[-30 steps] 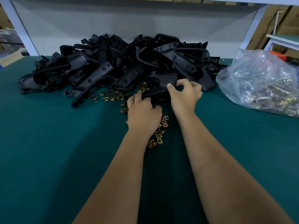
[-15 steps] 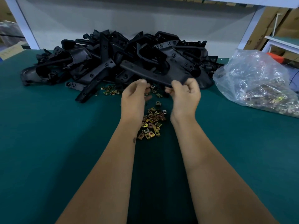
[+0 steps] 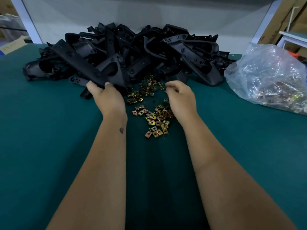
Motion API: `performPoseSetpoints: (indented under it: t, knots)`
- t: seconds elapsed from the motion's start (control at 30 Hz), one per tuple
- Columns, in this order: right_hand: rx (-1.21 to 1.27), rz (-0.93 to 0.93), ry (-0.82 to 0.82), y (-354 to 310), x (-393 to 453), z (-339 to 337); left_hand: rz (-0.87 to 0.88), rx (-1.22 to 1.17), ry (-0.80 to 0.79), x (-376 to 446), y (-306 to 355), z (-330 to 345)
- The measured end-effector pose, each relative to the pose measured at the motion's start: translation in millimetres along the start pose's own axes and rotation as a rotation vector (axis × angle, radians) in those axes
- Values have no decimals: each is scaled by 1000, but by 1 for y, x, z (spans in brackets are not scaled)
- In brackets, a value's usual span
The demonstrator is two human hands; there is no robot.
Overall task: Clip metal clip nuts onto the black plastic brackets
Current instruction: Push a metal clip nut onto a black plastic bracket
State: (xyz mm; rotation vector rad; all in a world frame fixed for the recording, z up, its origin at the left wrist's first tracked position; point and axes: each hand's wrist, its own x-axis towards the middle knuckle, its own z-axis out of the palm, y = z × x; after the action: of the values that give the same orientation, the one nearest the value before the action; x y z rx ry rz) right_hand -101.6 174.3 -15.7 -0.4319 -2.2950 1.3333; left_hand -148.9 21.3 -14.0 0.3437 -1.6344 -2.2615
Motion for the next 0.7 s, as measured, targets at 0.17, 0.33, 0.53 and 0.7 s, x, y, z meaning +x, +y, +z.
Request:
performPoseSetpoints:
  t: [0.17,0.33,0.53,0.7]
  knots:
    - [-548,-190,-314,-1,3,12,-191,-54,-205,-10,-4,20]
    - [-546,-253,-205,-1,2,14,-354,-311,-236,-14,-3,25]
    - [-458,-247,-153,-4,-3,13,-341,-305,-220,-15,-3,24]
    - [-588,-232,-98,-3,-1,13,-323,-291,-238,-18,-2,25]
